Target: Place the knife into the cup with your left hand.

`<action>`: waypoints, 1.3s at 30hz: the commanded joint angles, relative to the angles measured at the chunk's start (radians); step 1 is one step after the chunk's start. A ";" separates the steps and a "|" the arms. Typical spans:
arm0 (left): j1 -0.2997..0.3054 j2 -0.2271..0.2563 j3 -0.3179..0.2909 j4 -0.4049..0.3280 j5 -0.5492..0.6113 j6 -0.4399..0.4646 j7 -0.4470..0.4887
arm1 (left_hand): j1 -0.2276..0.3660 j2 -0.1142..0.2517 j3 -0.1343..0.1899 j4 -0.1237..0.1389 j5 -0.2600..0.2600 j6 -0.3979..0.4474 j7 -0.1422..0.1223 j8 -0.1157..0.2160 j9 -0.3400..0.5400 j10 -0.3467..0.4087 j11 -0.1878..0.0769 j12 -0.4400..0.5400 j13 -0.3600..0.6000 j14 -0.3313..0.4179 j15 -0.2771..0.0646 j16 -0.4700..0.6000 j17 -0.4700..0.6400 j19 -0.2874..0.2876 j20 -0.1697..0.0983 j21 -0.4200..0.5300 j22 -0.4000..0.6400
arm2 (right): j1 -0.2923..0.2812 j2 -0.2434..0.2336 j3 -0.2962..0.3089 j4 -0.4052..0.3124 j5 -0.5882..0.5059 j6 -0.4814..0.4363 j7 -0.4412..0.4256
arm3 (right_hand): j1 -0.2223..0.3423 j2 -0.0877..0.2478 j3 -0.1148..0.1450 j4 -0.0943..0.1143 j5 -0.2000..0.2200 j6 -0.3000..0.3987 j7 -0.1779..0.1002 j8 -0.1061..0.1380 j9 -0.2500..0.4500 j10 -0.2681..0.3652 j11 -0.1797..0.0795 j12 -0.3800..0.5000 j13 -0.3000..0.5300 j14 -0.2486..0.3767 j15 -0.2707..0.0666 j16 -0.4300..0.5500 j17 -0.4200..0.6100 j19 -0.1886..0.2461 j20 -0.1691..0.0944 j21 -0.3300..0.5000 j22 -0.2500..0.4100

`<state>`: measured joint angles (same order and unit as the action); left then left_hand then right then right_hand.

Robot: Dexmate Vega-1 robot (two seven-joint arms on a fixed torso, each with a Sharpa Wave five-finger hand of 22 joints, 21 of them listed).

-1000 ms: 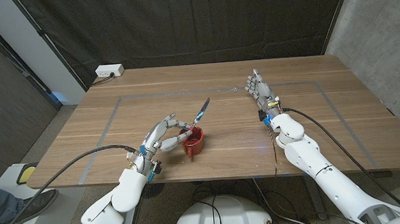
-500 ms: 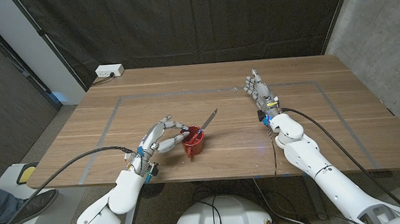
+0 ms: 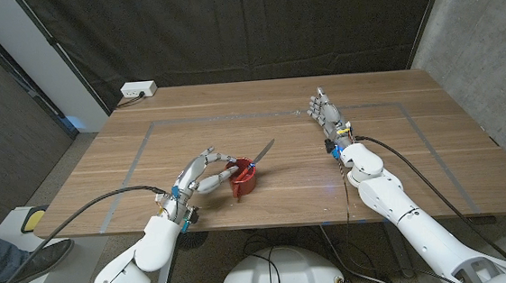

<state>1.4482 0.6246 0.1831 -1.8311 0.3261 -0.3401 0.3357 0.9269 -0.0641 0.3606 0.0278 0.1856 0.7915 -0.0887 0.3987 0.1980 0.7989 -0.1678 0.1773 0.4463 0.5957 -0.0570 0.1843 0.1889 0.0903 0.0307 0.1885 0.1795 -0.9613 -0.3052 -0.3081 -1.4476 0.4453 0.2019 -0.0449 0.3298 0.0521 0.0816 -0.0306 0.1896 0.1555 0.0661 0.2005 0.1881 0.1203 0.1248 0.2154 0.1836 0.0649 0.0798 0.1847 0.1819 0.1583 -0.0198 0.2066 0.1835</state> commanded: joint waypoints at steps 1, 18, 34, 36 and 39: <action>-0.032 -0.006 0.000 0.008 -0.006 -0.048 -0.002 | -0.015 0.003 -0.001 0.008 0.008 -0.018 -0.002 -0.011 0.003 -0.025 0.004 -0.002 -0.001 -0.020 -0.046 0.002 0.006 -0.004 0.003 0.005 0.001 | -0.007 0.001 0.003 -0.001 0.000 0.018 0.002 | 0.002 0.007 0.001 -0.004 -0.003 0.006 -0.001 0.001 0.004 0.010 0.001 0.005 0.002 0.006 0.005 0.005 0.002 0.009 -0.001 0.001 0.002; -0.099 -0.028 -0.018 0.000 -0.219 -0.057 -0.138 | -0.081 0.025 -0.017 0.053 0.009 -0.111 0.033 -0.057 0.004 -0.088 0.038 0.004 -0.025 -0.050 -0.033 0.010 0.011 0.014 0.033 0.016 0.004 | -0.027 -0.004 0.020 -0.005 0.011 0.069 0.016 | 0.003 0.007 0.001 -0.008 -0.003 0.016 0.001 0.003 0.004 0.032 -0.006 0.011 0.002 0.014 -0.007 0.005 0.001 0.014 -0.006 0.002 0.002; -0.158 -0.060 -0.051 -0.019 -0.376 0.068 -0.212 | -0.215 0.034 -0.071 0.114 0.006 -0.390 0.071 -0.199 0.010 -0.376 0.127 0.000 -0.094 -0.238 0.038 -0.003 0.009 -0.032 0.064 0.011 0.008 | -0.045 -0.016 0.042 0.007 0.031 0.141 0.060 | 0.002 0.006 0.000 -0.010 -0.003 0.019 0.002 0.003 0.004 0.036 -0.004 0.011 0.002 0.014 -0.003 0.004 0.001 0.013 -0.006 0.001 0.002; -0.171 -0.068 -0.050 -0.009 -0.385 0.076 -0.206 | -0.225 0.035 -0.076 0.117 0.006 -0.411 0.069 -0.205 0.010 -0.400 0.142 -0.002 -0.099 -0.244 0.042 -0.001 0.009 -0.033 0.064 0.012 0.008 | -0.046 -0.020 0.045 0.004 0.031 0.143 0.062 | 0.001 0.006 0.000 -0.010 -0.004 0.019 0.001 0.003 0.004 0.036 -0.006 0.010 0.002 0.014 -0.002 0.004 0.001 0.013 -0.006 0.001 0.002; -0.193 -0.078 -0.047 0.008 -0.409 0.088 -0.210 | -0.244 0.035 -0.085 0.120 0.006 -0.440 0.076 -0.210 0.009 -0.432 0.154 -0.001 -0.109 -0.272 0.047 -0.002 0.008 -0.037 0.065 0.013 0.008 | -0.049 -0.025 0.049 0.000 0.031 0.147 0.065 | 0.000 0.006 -0.001 -0.010 -0.004 0.019 0.002 0.003 0.004 0.036 -0.006 0.010 0.002 0.014 -0.002 0.004 0.001 0.013 -0.006 0.000 0.002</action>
<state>1.3129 0.5769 0.1414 -1.8573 0.0267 -0.2977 0.1576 0.6971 -0.0265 0.2798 0.1442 0.1856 0.3716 -0.0165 0.1937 0.2026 0.3904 -0.0248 0.1776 0.3422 0.3414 -0.0106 0.1840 0.1952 0.0616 0.0950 0.2008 0.1844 -0.9989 -0.3160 -0.2735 -1.4403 0.4696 0.3266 0.0047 0.3298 0.0521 0.0760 -0.0360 0.1896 0.1644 0.0679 0.2005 0.1881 0.1504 0.1229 0.2231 0.1836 0.0721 0.0726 0.1847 0.1820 0.1619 -0.0234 0.2066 0.1835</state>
